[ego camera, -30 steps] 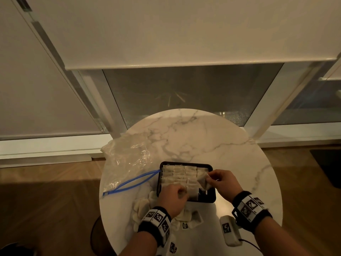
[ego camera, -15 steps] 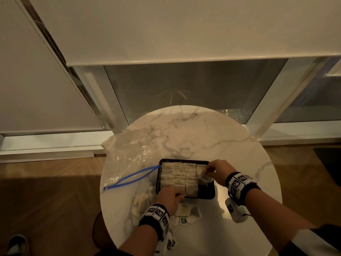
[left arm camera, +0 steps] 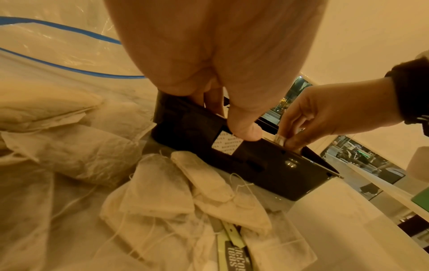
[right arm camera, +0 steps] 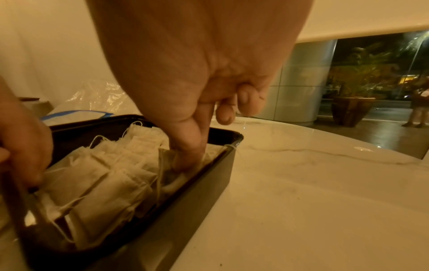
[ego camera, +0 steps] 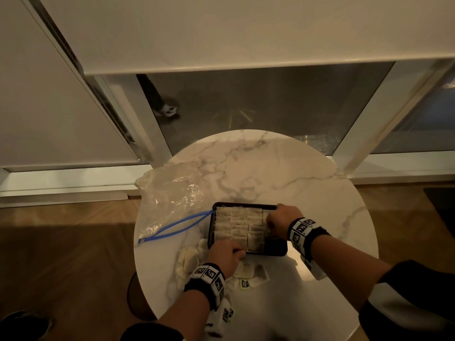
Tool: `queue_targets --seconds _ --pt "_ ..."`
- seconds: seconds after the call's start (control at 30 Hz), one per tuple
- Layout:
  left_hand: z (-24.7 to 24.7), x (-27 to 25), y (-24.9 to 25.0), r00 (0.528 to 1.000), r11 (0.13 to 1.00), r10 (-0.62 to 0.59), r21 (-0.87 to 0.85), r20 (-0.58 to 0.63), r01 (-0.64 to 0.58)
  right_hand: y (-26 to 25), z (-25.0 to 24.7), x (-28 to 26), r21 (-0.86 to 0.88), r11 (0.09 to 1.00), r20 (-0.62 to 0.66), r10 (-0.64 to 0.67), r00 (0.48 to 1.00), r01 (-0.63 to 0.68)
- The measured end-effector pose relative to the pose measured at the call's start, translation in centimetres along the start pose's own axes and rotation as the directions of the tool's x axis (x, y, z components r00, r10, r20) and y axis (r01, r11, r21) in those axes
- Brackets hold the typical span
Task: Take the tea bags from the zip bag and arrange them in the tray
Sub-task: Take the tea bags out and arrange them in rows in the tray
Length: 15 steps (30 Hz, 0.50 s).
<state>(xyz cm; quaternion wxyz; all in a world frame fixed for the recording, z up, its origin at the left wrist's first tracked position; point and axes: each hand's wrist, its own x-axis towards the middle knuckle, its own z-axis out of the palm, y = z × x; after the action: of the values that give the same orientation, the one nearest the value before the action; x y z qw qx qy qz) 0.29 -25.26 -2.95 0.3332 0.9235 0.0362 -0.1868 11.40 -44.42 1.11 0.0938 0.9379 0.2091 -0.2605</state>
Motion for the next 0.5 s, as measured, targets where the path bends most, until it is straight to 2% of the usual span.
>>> queue_targets --seconds 0.33,0.5 --pt "0.1 0.0 0.0 1.000 0.999 -0.012 -0.029 0.017 0.013 -1.0 1.3 0.7 -0.172 0.984 0.026 -0.049 0.998 0.052" --pt "0.0 -0.1 0.1 1.000 1.000 0.008 -0.021 0.006 -0.008 -0.8 1.9 0.5 -0.126 0.991 -0.034 -0.045 0.998 0.040"
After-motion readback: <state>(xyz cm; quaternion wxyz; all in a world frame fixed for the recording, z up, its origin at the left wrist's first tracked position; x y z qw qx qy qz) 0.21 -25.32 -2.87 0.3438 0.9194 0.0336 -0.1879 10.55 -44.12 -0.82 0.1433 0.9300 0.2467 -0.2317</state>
